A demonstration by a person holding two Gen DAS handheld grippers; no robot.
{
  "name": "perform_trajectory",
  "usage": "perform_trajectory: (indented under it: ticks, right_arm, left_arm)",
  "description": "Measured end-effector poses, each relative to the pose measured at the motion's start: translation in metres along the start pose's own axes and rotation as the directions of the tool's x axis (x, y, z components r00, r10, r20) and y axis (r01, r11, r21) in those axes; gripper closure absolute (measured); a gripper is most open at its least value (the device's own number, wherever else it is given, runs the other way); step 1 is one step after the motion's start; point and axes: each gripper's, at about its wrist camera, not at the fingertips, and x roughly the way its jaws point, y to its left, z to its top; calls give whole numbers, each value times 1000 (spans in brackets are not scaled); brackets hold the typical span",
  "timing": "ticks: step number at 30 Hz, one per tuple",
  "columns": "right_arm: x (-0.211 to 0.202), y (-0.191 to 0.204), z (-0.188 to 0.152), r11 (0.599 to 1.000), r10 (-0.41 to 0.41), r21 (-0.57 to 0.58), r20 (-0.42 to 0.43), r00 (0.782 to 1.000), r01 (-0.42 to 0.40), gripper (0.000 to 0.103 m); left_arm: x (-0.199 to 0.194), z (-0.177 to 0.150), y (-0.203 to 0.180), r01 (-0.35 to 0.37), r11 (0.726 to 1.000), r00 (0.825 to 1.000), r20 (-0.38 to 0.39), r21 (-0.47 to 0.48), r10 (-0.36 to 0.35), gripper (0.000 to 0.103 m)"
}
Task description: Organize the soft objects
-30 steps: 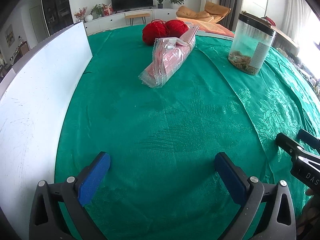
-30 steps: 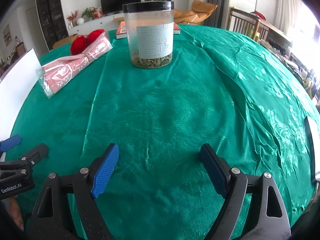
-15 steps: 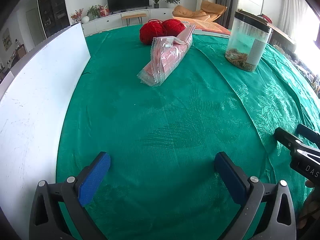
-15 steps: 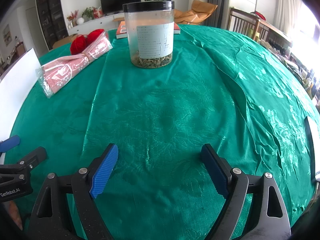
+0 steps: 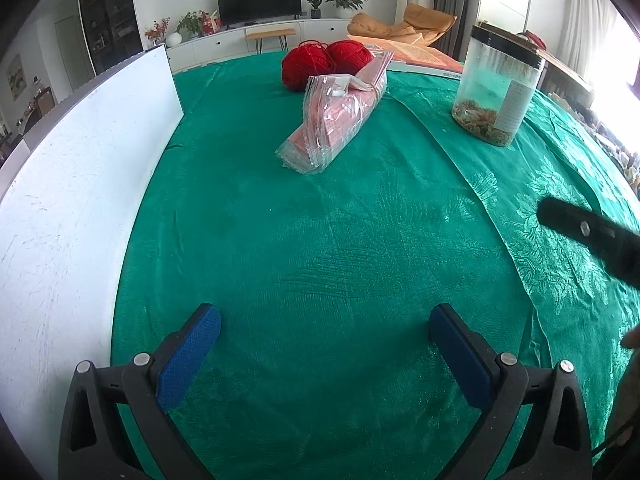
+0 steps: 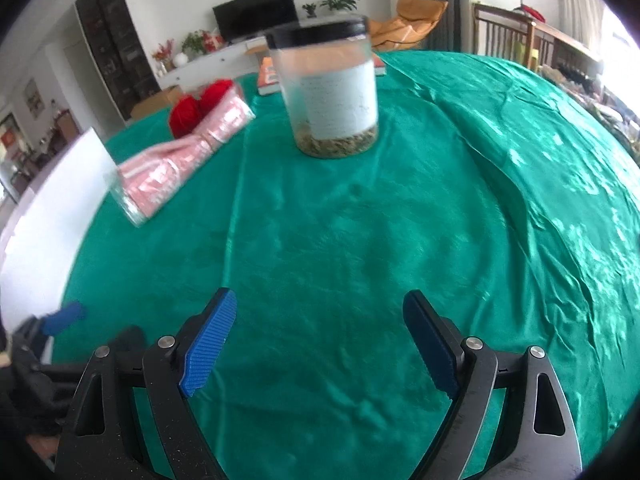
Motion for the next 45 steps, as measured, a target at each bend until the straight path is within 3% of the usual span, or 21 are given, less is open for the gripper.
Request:
perform_trajectory:
  ticks: [3,8,14,15,16,18,19,27,31,33,34,35,40,45]
  right_arm:
    - [14,26,33,995,90,-47,-10,996,-90,15]
    - [55,78,86,965,249,-58,-90,964,-254,15]
    - [119,126,103,960,243,-84,-221,945,-266,20]
    - [123,128,101,960,232,-100,-234,944,-260,25]
    - [124,128,97,961,222,-111,-242,944,-255,58]
    - [119,120,90,957,243,-96,-250,937,-274,73]
    - [112,113,87,958,239,-94,-249,938,-269,96]
    - [29,47,32,946,91,-277,-274,958,-169,96]
    - [-7,-2,17,974,131,-149,-249,960,-172,94]
    - [-14,-6,21,977,158,-111,-204,966,-183,79]
    - [-12,-2,28,977,162,-107,-196,967,-185,48]
    - [-10,6,34,975,172,-105,-186,967,-194,33]
    - [29,75,90,951,276,-85,-192,942,-296,33]
    - [91,134,126,958,253,-66,-267,930,-279,32]
  left_arm:
    - [0,0,0,6,1000,1000,-7,0,-6,0]
    - [-5,-5,5,14,1000,1000,1,-7,-14,0]
    - [-2,-5,9,-12,1000,1000,11,-29,12,0]
    - [-2,-4,8,-12,1000,1000,11,-28,12,0]
    - [-2,-4,8,-9,1000,1000,11,-19,9,0]
    - [-2,-5,7,-6,1000,1000,12,-18,6,0]
    - [-1,-5,7,-6,1000,1000,12,-18,6,0]
    - [0,-4,8,-6,1000,1000,12,-19,6,0]
    - [0,-3,8,-9,1000,1000,12,-22,9,0]
    - [0,-4,8,-9,1000,1000,12,-22,9,0]
    - [0,-3,8,-8,1000,1000,12,-22,8,0]
    - [0,-4,8,-8,1000,1000,12,-22,9,0]
    - [0,-4,8,-8,1000,1000,12,-23,8,0]
    - [0,-4,9,-8,1000,1000,12,-23,8,0]
